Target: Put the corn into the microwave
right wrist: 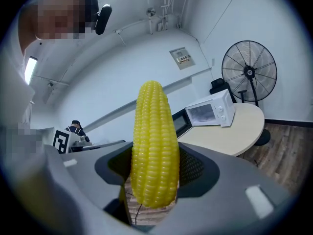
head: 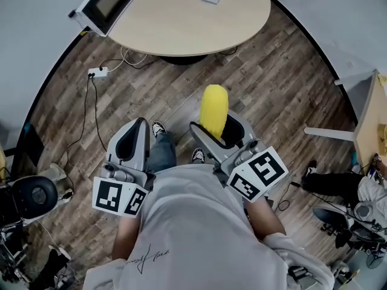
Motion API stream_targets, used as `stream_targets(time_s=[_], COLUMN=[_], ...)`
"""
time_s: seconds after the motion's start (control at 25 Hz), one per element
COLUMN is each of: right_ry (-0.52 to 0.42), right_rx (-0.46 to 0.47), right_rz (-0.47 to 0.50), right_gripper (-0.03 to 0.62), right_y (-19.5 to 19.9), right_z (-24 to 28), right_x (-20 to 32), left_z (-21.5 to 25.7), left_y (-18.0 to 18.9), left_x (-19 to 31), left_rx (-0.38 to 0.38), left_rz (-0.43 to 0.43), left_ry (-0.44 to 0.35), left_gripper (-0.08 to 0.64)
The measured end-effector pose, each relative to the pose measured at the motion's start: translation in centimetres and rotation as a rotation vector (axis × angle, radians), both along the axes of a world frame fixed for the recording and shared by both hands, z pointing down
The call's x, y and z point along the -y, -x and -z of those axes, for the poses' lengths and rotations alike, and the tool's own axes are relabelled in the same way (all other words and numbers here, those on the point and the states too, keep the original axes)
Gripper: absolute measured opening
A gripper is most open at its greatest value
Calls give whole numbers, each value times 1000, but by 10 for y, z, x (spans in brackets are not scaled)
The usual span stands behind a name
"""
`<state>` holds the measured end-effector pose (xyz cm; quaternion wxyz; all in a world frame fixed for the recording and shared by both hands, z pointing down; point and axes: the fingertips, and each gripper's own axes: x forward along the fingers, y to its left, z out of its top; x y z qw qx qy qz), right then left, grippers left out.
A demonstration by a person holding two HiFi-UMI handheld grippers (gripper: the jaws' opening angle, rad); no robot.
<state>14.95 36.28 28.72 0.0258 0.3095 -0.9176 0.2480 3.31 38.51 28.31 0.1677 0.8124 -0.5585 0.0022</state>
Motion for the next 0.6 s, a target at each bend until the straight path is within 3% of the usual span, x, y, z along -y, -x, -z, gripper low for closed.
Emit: stream_targets(time_s=[0.36,0.6], right_ry=[28,25], right_rx=[-21,-26], right_rz=[-45,-71], right_gripper=[261,261], right_y=[54,102], right_z=[1,6], right_x=[52,82], left_z=[0,8], left_y=[48,97], left_x=[54,84], left_rx=[-7,-23], left_rz=[-64,-87], left_ry=[22,-4], left_gripper=[-9,-9])
